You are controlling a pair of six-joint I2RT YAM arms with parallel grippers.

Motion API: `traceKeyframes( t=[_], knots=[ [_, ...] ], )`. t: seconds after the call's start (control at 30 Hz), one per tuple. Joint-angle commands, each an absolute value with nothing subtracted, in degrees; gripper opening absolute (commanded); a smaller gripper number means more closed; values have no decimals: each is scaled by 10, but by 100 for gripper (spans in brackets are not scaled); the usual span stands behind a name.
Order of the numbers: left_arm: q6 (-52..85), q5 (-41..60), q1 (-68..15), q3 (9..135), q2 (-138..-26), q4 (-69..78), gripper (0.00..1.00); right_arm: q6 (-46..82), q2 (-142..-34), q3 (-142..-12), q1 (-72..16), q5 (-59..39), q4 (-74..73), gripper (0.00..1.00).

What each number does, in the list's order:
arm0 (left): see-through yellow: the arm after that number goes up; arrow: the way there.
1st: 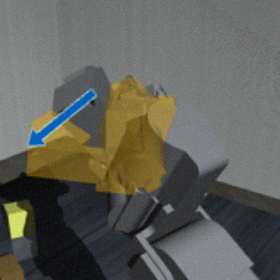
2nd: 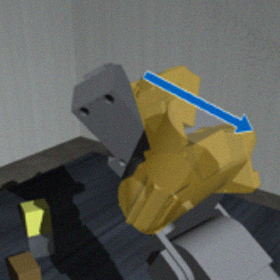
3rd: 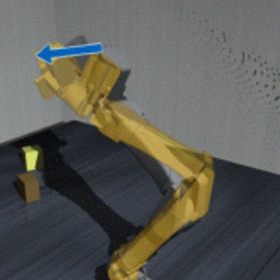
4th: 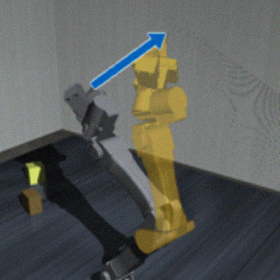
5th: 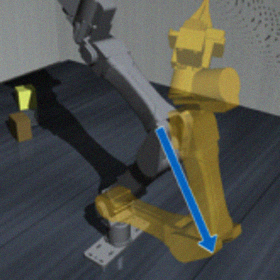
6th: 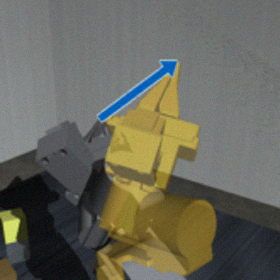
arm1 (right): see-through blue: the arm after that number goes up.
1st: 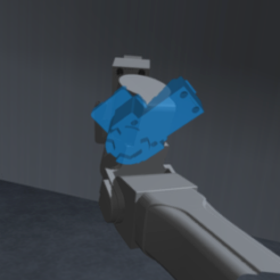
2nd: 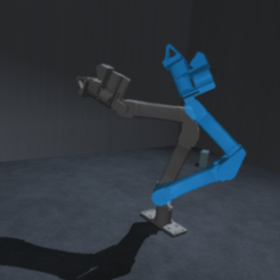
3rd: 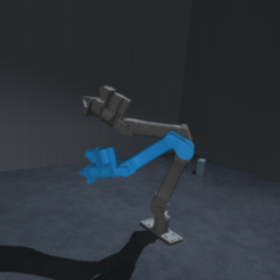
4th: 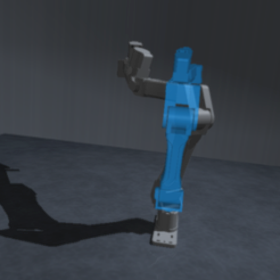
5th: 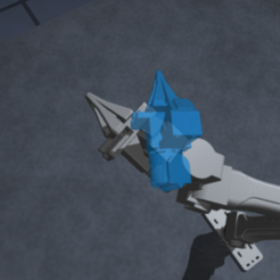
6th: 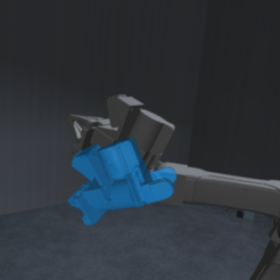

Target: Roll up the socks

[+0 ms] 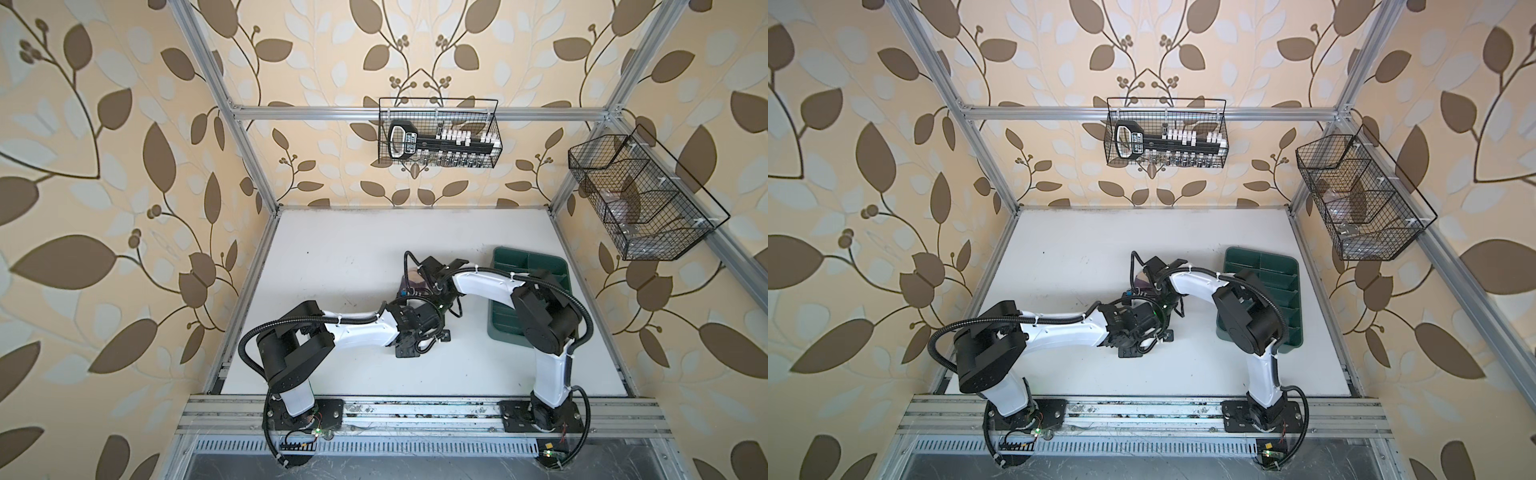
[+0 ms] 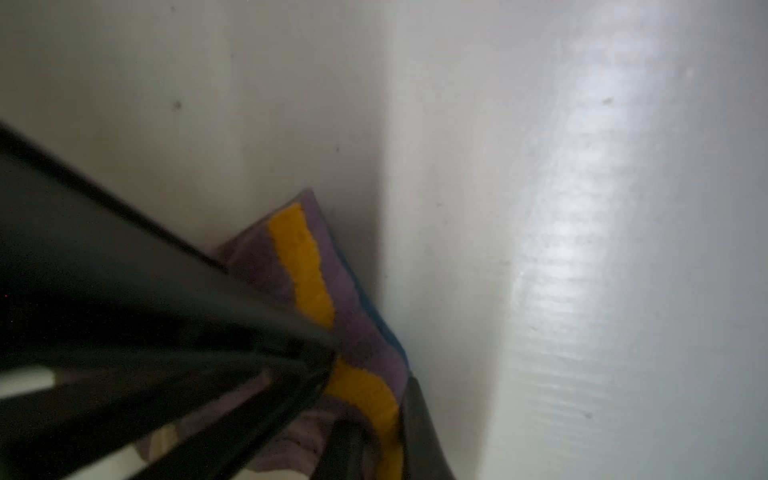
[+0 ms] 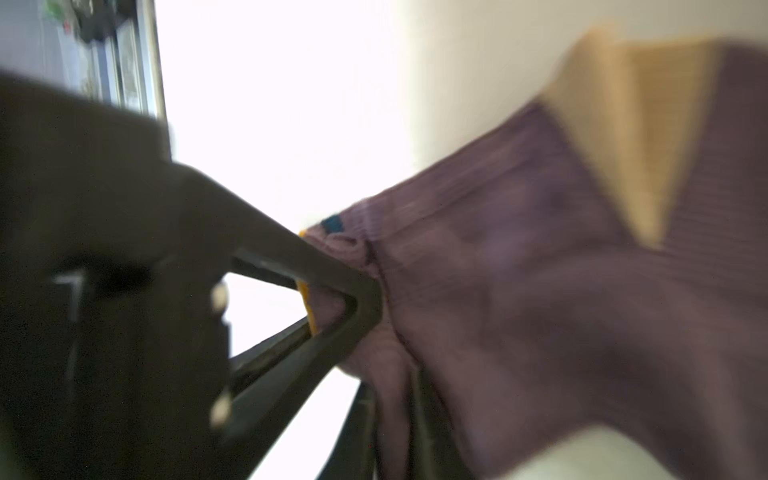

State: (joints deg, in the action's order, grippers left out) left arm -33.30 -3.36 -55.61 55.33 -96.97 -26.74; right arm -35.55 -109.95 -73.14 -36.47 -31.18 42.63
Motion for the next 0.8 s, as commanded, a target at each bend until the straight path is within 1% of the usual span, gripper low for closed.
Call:
traceKeyframes(
  t=[0.0,0.13,0.27,0.33,0.37,0.4,0.43,0.47,0.5,0.53,0.57,0.6,0.63,0.67,0.7,0.73,0.77],
  knots=[
    [-283,60,-497,570,-972,-299,0,-331,-1011,-685,-334,-373,385,28],
    [-297,122,-467,604,-994,-345,0,-243,-916,-642,-261,-358,287,30],
    [-310,183,-432,657,-1037,-405,0,-94,-823,-598,-160,-287,142,30],
    [-313,208,-414,680,-1056,-428,0,-11,-771,-558,-103,-285,55,29],
    [-313,219,-406,689,-1064,-437,0,48,-742,-530,-75,-282,-4,28],
    [-316,228,-400,695,-1069,-444,0,134,-716,-501,-51,-259,-67,28],
    [-318,235,-395,699,-1073,-448,0,209,-701,-478,-29,-229,-108,24],
    [-318,241,-390,702,-1075,-451,0,339,-689,-464,-16,-182,-121,16],
    [-319,248,-386,703,-1075,-453,0,443,-686,-458,-3,-158,-116,18],
    [-319,253,-381,704,-1074,-455,0,486,-693,-451,11,-194,-139,18],
    [-320,259,-377,704,-1073,-454,0,504,-714,-446,32,-277,-201,25],
    [-321,265,-373,703,-1071,-455,1,532,-741,-447,45,-337,-267,28],
    [-322,271,-368,702,-1071,-455,2,566,-761,-448,50,-363,-308,30],
    [-322,276,-364,703,-1072,-456,2,593,-781,-446,53,-400,-370,35],
    [-323,284,-358,706,-1074,-459,2,599,-790,-444,51,-419,-416,43],
    [-322,288,-353,711,-1079,-463,2,584,-788,-448,47,-420,-412,51],
    [-322,294,-348,720,-1087,-470,3,535,-775,-457,33,-416,-376,55]
  ],
)
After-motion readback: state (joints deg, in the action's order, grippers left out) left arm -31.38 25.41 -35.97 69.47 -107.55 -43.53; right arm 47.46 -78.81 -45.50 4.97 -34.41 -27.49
